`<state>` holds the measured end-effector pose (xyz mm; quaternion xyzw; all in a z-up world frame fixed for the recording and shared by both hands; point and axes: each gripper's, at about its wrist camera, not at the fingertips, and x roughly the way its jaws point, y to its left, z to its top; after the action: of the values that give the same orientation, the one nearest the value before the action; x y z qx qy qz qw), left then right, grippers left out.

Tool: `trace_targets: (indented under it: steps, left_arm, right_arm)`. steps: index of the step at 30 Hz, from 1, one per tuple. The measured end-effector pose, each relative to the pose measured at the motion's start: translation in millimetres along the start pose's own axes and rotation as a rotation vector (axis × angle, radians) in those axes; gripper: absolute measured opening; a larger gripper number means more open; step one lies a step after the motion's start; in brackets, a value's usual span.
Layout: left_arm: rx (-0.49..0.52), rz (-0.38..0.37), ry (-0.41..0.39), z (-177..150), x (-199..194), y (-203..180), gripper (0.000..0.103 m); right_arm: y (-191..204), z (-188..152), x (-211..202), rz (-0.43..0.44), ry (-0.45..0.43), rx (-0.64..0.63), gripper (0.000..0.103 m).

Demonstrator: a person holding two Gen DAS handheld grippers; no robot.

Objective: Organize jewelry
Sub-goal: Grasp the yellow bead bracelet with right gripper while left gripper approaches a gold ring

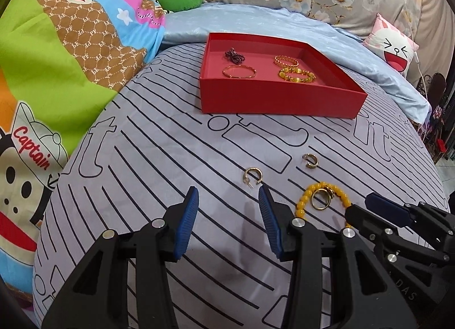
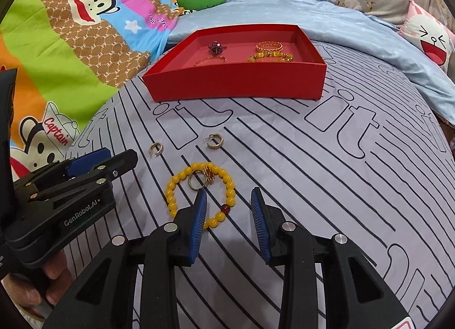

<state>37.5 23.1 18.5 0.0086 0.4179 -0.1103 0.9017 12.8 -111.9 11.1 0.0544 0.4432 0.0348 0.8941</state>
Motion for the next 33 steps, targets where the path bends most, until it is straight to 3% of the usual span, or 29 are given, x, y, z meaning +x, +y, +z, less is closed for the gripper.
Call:
trace_targets:
  steps: [13,17,24,33]
  left_arm:
    - [-0.005,-0.006,0.025,-7.2,7.8,-0.8,0.042]
    - [-0.005,-0.007,0.032,-8.3,9.9,-1.1,0.042]
    - [-0.006,-0.008,0.034,-8.9,11.0,-1.3,0.042]
    - [0.005,-0.034,0.028,-8.2,5.3,-7.4,0.042]
  right_arm:
    - [5.1,-2.5,12.5,-0.062,-0.002,-0.058,0.027]
    - [0.8,0.4,13.8,-0.057,0.001,-0.046,0.007]
    - [-4.0,10.4,9.0,0.03,-0.013,0.004,0.007]
    - [-14.4,24.8,-22.6,0.022,-0.1,0.045,0.007]
